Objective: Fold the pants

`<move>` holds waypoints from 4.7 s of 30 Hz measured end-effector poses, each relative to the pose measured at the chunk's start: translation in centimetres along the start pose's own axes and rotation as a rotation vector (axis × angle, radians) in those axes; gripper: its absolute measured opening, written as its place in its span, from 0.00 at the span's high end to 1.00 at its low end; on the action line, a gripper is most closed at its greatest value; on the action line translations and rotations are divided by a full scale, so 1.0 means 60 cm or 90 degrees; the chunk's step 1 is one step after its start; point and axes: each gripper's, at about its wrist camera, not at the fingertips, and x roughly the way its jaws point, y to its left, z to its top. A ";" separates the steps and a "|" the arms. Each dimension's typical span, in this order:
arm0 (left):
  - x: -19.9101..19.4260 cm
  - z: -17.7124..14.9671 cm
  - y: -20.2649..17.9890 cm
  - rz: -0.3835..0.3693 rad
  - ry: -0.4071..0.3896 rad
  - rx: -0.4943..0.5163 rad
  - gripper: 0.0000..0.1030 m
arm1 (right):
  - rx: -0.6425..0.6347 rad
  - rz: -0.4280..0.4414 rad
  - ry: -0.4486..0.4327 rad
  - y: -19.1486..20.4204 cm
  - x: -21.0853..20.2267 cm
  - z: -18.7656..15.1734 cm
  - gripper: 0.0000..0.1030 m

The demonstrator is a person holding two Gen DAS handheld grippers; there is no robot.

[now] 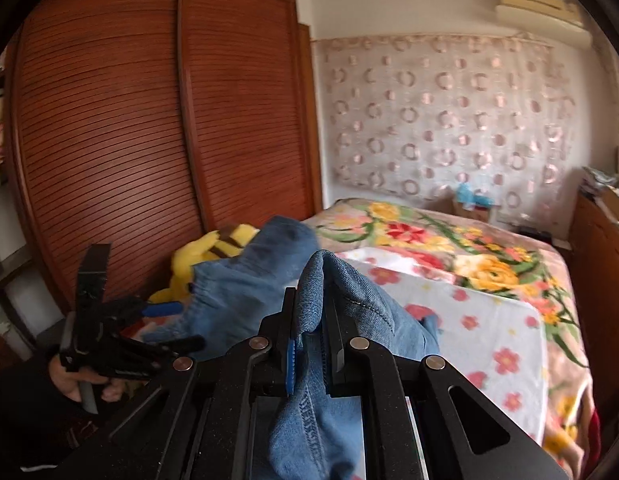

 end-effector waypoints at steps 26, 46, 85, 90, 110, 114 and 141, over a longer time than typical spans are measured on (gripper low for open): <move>0.043 -0.054 -0.072 -0.104 0.064 0.029 0.19 | 0.103 -0.022 0.175 -0.108 0.198 -0.093 0.52; -0.028 -0.005 -0.114 -0.163 0.016 0.083 0.78 | 0.110 0.105 0.067 -0.093 0.163 0.055 0.92; -0.023 -0.056 0.025 -0.048 0.056 -0.011 0.48 | -0.006 0.061 0.115 0.019 0.344 0.163 0.41; -0.025 -0.058 -0.002 -0.073 0.047 0.014 0.48 | 0.003 -0.008 0.122 -0.037 0.268 0.097 0.41; 0.027 -0.094 -0.033 -0.044 0.082 0.081 0.48 | 0.125 -0.069 0.161 -0.108 0.147 -0.084 0.41; 0.025 -0.101 -0.042 -0.011 0.075 0.114 0.53 | 0.126 -0.069 0.161 -0.118 0.158 -0.083 0.41; -0.016 -0.079 0.076 0.072 0.044 0.029 0.90 | 0.144 -0.035 0.221 -0.121 0.243 -0.065 0.38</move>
